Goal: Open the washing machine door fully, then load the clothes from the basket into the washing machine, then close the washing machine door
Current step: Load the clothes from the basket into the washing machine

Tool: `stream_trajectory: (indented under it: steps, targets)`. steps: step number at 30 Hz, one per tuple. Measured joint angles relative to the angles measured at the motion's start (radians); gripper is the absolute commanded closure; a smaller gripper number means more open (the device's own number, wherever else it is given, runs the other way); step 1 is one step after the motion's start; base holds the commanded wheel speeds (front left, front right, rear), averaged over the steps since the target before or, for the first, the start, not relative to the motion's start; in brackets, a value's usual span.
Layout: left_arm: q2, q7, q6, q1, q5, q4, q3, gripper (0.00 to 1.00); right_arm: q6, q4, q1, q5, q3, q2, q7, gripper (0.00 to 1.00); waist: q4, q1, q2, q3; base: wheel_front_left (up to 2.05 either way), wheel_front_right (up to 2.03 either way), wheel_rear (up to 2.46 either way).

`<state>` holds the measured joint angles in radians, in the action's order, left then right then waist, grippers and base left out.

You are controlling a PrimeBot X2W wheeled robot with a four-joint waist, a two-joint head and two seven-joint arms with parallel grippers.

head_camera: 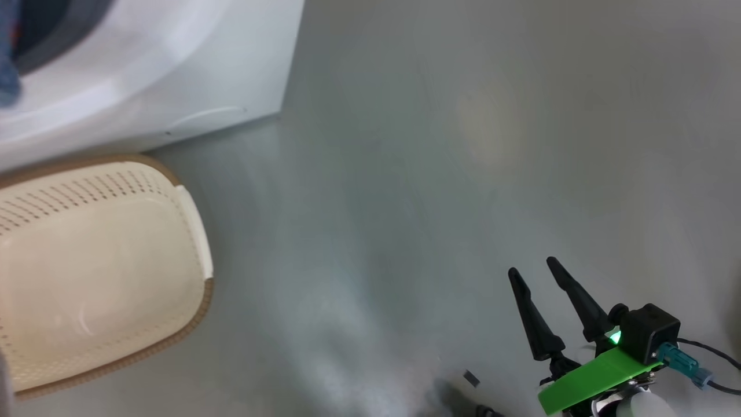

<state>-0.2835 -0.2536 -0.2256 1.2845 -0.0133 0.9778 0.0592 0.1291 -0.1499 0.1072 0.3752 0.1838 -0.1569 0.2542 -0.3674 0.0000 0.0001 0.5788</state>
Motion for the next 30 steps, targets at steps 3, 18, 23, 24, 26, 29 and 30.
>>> stream_trajectory:
  steps: [3,18,23,24,26,29,30]
  targets:
    - [-0.021,0.009,0.000,0.079,0.020,0.035,0.017,1.00,0.000,-0.003,0.001,0.007,0.018,-0.001,0.000,0.00,-0.015,0.0000,0.0000,0.036,0.00,0.00,0.00]
    - [-0.063,-0.002,-0.033,0.292,0.036,0.072,0.036,1.00,0.000,0.002,0.018,0.042,0.026,-0.010,0.000,0.00,-0.073,0.0000,0.0000,0.153,0.00,0.00,0.00]
    - [-0.067,-0.002,-0.053,0.293,0.024,-0.041,0.031,1.00,0.000,0.007,0.018,0.049,0.025,-0.010,0.000,0.00,-0.077,0.0000,0.0000,0.170,0.00,0.00,0.00]
    - [-0.069,-0.002,-0.053,0.293,0.024,-0.065,0.034,1.00,0.000,0.008,0.018,0.051,0.024,-0.010,0.000,0.00,-0.078,0.0000,0.0000,0.173,0.00,0.00,0.00]
    - [-0.073,-0.002,-0.060,0.293,0.025,-0.100,0.041,1.00,0.000,0.008,0.018,0.054,0.024,-0.010,0.000,0.00,-0.078,0.0000,0.0000,0.177,0.00,0.00,0.00]
    - [-0.075,-0.003,-0.062,0.289,0.025,-0.086,0.052,1.00,0.000,0.008,0.019,0.058,0.022,-0.010,0.000,0.00,-0.074,0.0000,0.0000,0.181,0.00,0.00,0.00]
    - [-0.075,-0.003,-0.062,0.287,0.025,-0.064,0.055,1.00,0.000,0.008,0.019,0.058,0.022,-0.009,0.000,0.00,-0.073,0.0000,0.0000,0.182,0.00,0.00,0.00]
